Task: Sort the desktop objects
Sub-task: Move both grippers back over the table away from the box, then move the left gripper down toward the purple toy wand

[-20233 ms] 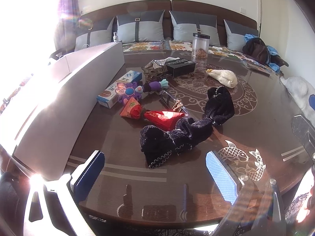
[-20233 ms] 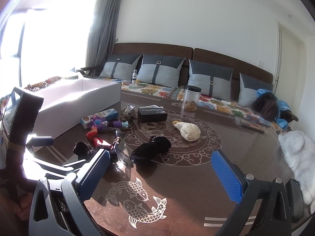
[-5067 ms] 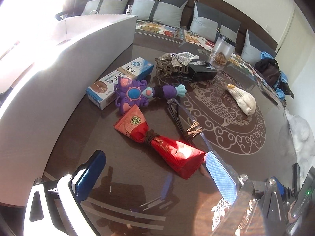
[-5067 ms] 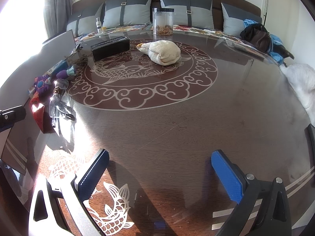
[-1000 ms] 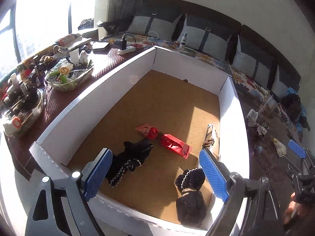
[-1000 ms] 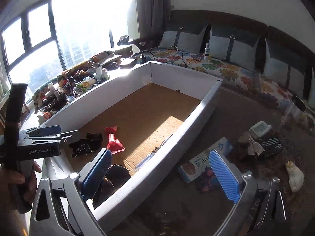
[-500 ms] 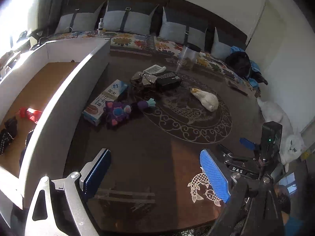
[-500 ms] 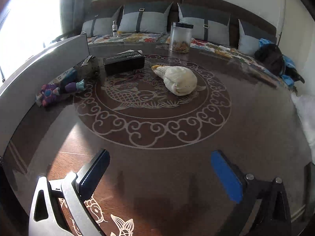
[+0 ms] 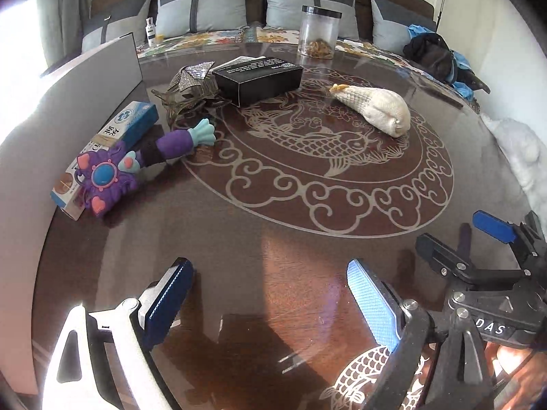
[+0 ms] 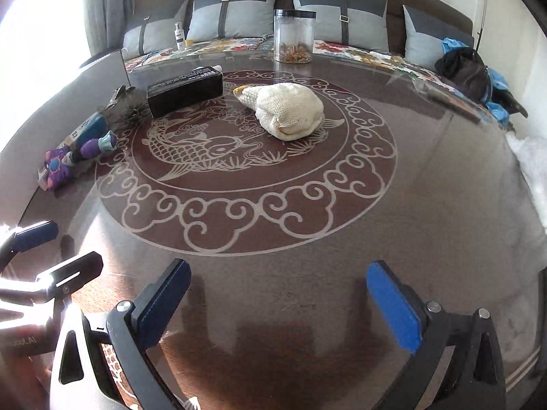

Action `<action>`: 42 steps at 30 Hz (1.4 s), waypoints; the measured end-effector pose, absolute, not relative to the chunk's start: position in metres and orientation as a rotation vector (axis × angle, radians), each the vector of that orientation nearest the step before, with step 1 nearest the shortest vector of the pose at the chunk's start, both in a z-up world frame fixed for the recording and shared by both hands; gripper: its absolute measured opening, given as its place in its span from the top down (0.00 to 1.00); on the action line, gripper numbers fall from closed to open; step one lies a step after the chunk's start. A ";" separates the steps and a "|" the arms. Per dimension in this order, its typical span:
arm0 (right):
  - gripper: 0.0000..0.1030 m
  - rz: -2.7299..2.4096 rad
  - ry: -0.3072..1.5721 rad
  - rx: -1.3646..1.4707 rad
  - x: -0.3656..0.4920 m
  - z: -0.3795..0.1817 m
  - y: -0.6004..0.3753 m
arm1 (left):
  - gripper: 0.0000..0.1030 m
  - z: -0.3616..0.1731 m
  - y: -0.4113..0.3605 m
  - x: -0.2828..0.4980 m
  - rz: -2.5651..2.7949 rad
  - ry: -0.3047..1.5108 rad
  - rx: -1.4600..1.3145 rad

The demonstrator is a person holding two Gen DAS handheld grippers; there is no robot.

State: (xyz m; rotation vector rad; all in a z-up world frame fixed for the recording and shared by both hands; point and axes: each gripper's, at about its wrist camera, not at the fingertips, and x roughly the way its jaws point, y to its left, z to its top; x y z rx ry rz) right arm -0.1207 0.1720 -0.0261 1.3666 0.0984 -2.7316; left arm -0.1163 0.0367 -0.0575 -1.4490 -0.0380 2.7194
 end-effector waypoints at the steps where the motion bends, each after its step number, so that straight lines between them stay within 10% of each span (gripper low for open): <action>1: 0.00 -2.730 0.091 1.371 -0.122 -0.026 0.173 | 0.11 -0.058 0.037 -0.116 2.737 -0.027 -1.435; 42: 0.00 -2.738 0.071 1.408 -0.126 -0.029 0.174 | 0.00 -0.061 0.043 -0.117 2.756 0.032 -1.421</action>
